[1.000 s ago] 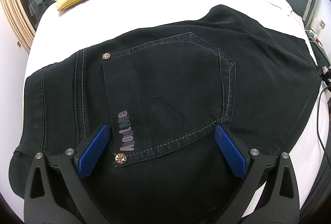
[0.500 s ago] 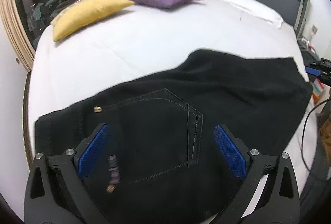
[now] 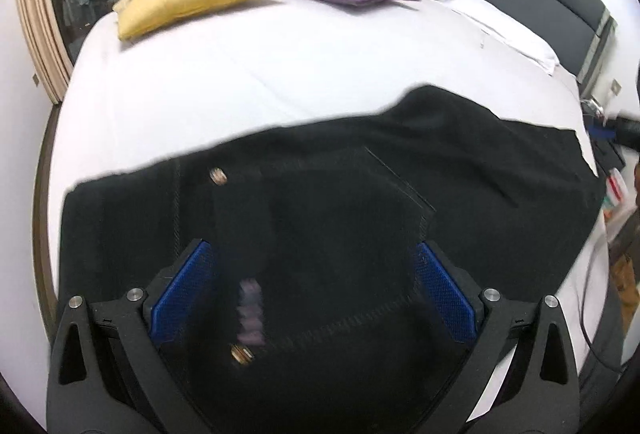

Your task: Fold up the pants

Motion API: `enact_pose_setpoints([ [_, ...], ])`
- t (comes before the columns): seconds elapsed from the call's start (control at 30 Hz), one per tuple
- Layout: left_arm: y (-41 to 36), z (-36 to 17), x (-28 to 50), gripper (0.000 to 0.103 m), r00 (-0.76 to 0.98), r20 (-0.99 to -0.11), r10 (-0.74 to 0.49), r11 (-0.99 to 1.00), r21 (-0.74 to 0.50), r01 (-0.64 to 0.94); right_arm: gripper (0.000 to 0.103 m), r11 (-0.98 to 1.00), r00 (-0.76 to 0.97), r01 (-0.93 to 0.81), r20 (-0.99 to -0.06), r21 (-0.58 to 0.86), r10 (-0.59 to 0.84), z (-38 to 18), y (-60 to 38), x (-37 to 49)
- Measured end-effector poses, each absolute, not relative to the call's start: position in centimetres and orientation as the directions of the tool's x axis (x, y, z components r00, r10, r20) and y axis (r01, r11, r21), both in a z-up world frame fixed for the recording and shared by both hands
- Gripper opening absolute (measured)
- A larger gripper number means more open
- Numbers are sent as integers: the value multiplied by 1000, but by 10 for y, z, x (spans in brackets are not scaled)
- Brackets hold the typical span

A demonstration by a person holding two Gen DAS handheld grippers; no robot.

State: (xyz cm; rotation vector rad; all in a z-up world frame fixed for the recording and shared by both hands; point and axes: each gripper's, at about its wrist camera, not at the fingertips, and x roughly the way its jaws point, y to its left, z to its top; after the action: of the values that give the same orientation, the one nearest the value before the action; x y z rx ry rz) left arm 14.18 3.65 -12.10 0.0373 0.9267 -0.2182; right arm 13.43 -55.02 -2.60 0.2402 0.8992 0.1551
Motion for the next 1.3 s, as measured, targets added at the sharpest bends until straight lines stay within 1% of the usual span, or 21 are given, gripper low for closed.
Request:
enact_pose_setpoints([
  [0.03,41,-123,147,103,578,-802,-152,981,-49,189,75,940,585,-206,-736,270,340,-16,-509,153],
  [0.07,46,-126,151,103,571,-810,-135,983,-40,177,81,916,560,-312,-731,251,391,-11,-480,166],
  [0.13,59,-141,155,103,534,-839,-108,988,-34,148,81,851,470,-485,-760,203,449,-11,-421,197],
  [0.27,71,-158,154,103,548,-826,-134,986,-57,155,81,804,337,-558,-828,207,447,-32,-365,251],
  [0.37,70,-161,154,103,554,-823,-124,987,-44,155,81,792,280,-589,-880,159,384,-54,-338,275],
  [0.43,73,-163,153,103,561,-816,-139,986,-61,156,71,780,229,-614,-919,121,322,-78,-328,280],
  [0.5,74,-163,145,103,569,-810,-143,985,-64,158,28,784,191,-617,-953,70,235,-96,-326,288],
  [0.57,74,-166,148,103,575,-806,-141,986,-59,158,22,795,191,-605,-960,48,203,-111,-325,292],
  [0.7,70,-165,142,103,584,-799,-142,986,-60,158,2,852,271,-524,-947,4,172,-112,-335,303],
  [0.77,67,-163,138,103,586,-798,-140,986,-58,157,0,894,338,-435,-940,-106,53,-115,-349,314],
  [0.83,70,-161,129,103,589,-796,-140,986,-58,156,0,940,359,-306,-933,-149,-31,-112,-373,323],
  [0.87,70,-162,128,103,590,-795,-139,986,-57,156,0,950,377,-281,-926,-139,-24,-103,-378,320],
  [0.9,70,-162,128,103,591,-795,-138,986,-55,155,3,958,407,-282,-911,-51,71,-83,-381,310],
  [0.97,69,-163,129,103,594,-794,-128,987,-44,154,4,911,417,-353,-835,215,358,-49,-379,283],
  [1.03,69,-162,128,103,595,-793,-126,987,-42,153,10,809,376,-490,-758,326,533,-36,-360,247],
  [1.1,70,-162,128,103,597,-792,-129,987,-45,154,31,774,317,-536,-769,338,555,-51,-341,228],
  [1.17,70,-162,127,103,598,-791,-130,987,-46,154,39,820,251,-479,-847,312,469,-96,-340,232],
  [1.2,70,-162,127,103,599,-790,-131,987,-46,154,34,851,254,-433,-866,297,431,-113,-350,236],
  [1.23,70,-162,126,103,599,-790,-130,987,-46,154,23,853,272,-374,-836,364,476,-125,-373,244],
  [1.27,70,-161,126,103,598,-791,-129,987,-45,154,0,862,310,-284,-810,420,497,-129,-402,252],
  [1.3,70,-161,126,103,597,-792,-128,987,-44,154,0,894,359,-182,-819,409,448,-129,-426,253],
])
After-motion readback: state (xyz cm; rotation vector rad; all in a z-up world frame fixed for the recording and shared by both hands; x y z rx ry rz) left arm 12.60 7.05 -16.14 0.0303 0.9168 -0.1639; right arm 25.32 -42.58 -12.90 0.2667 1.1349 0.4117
